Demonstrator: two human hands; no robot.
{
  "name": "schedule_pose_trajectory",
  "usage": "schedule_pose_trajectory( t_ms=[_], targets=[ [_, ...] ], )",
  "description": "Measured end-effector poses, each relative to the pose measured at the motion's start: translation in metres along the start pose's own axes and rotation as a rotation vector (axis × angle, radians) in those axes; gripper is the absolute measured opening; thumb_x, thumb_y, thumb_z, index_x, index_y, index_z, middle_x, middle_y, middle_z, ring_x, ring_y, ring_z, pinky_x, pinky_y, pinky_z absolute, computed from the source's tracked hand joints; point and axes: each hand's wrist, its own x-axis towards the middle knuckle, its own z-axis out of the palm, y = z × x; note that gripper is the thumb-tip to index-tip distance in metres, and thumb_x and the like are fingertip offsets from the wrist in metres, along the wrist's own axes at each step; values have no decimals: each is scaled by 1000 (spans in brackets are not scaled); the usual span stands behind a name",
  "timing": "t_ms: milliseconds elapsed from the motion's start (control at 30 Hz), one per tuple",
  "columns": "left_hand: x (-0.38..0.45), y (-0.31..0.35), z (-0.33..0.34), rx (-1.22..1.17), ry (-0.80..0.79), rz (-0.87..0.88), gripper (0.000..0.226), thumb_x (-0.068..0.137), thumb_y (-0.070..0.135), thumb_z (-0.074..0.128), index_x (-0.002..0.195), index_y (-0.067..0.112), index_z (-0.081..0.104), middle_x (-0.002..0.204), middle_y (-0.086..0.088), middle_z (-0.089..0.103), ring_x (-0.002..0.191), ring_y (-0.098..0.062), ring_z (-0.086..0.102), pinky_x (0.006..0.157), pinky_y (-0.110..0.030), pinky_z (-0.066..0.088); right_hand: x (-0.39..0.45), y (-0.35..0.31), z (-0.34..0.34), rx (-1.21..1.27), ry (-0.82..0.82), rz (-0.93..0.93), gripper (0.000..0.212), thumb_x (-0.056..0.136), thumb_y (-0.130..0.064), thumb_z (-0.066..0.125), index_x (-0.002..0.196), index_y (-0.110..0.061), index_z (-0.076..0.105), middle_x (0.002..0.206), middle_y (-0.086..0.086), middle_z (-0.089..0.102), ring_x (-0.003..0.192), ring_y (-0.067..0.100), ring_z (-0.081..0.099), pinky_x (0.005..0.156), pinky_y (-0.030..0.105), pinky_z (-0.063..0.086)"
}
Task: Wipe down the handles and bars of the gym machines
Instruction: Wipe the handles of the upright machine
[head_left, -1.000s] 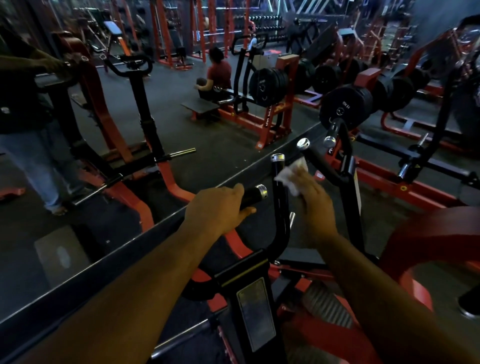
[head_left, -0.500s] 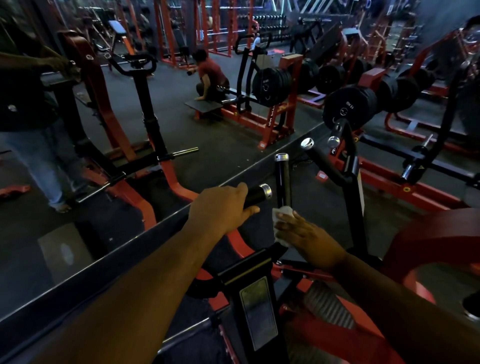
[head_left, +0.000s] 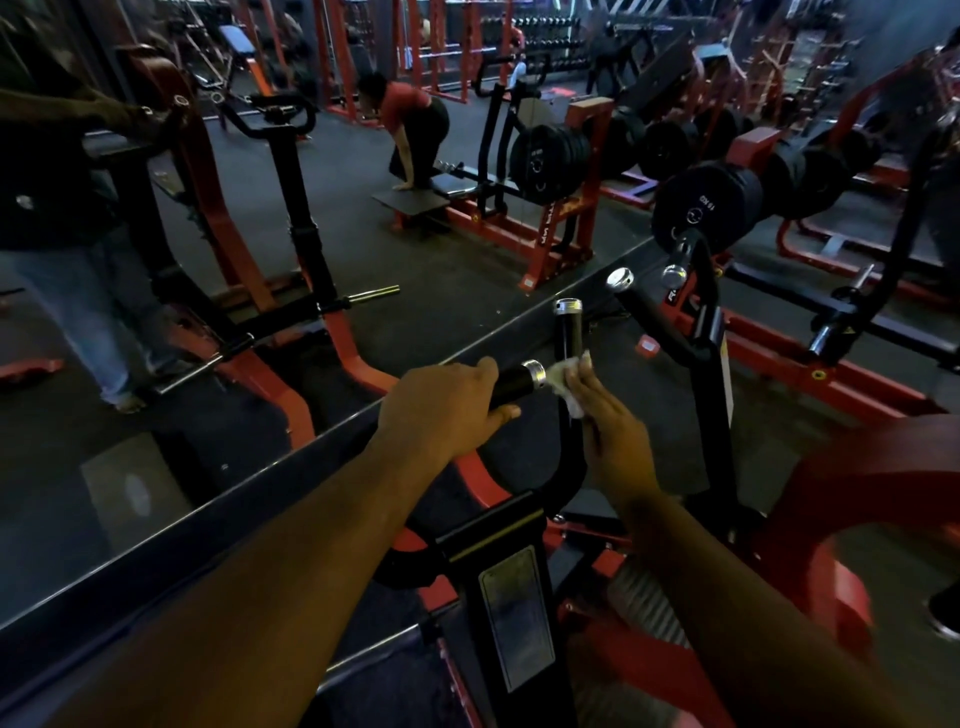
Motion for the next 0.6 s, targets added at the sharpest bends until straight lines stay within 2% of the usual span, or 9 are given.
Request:
schedule_pose_trajectory(
  t_ms=[100,167,233,300,367,433,500,533,600],
  targets=[
    [0,0,1,0,4,11,52,99,67,46,119,19,47,99,-5,68,87,-27,67,62,-36,40,-53,6,0,85,-81,-5,55,100,-5,49,153,-19,42,161,7,39,144,19,45,113,25,41],
    [0,0,1,-6,1,8,52,99,66,46,120,19,47,99,-5,68,87,-26,67,62,-35,38,-81,5,-4,173,-124,-5,52,105,-15,48,154,-31,41,159,3,41,143,18,46,114,28,41],
    [1,-1,2,-9,1,6,53,99,67,45,120,19,48,98,-5,68,86,-25,67,62,-35,39,-90,3,-8,254,-66,62,51,104,-14,48,150,-37,46,153,-6,51,137,16,53,111,29,44],
    [3,-2,3,0,9,13,53,98,68,44,118,19,48,96,-4,67,83,-24,67,61,-35,40,-67,1,-11,253,140,198,48,101,-4,51,142,-29,57,140,-6,62,127,16,61,104,33,50],
    [3,-2,3,3,0,13,54,98,69,44,119,19,48,95,-5,67,82,-25,67,61,-35,40,-21,1,-12,292,285,399,30,104,-9,55,132,-14,65,129,2,68,121,18,64,102,40,52],
    [2,-1,3,-1,-9,8,55,98,69,44,119,18,48,96,-5,67,83,-26,67,61,-35,41,32,-9,-14,375,275,512,21,106,-23,53,114,-13,70,111,3,71,105,18,68,94,42,55],
    [0,0,2,-2,-5,4,55,98,69,45,118,18,48,96,-5,67,83,-27,67,61,-36,40,65,-28,-11,462,181,501,24,107,-25,49,103,-18,71,95,3,71,89,13,65,81,33,54],
    [0,0,2,0,-2,2,54,98,69,45,117,18,48,96,-5,67,83,-27,67,61,-36,39,72,-37,-8,519,151,482,28,108,-24,47,100,-15,72,90,7,71,82,13,63,74,30,51],
    [0,0,1,6,-2,3,54,98,69,44,117,19,48,95,-4,67,83,-26,67,62,-36,38,71,-45,0,639,192,519,31,108,-23,47,97,-12,74,89,13,73,77,13,63,70,30,50]
  ],
)
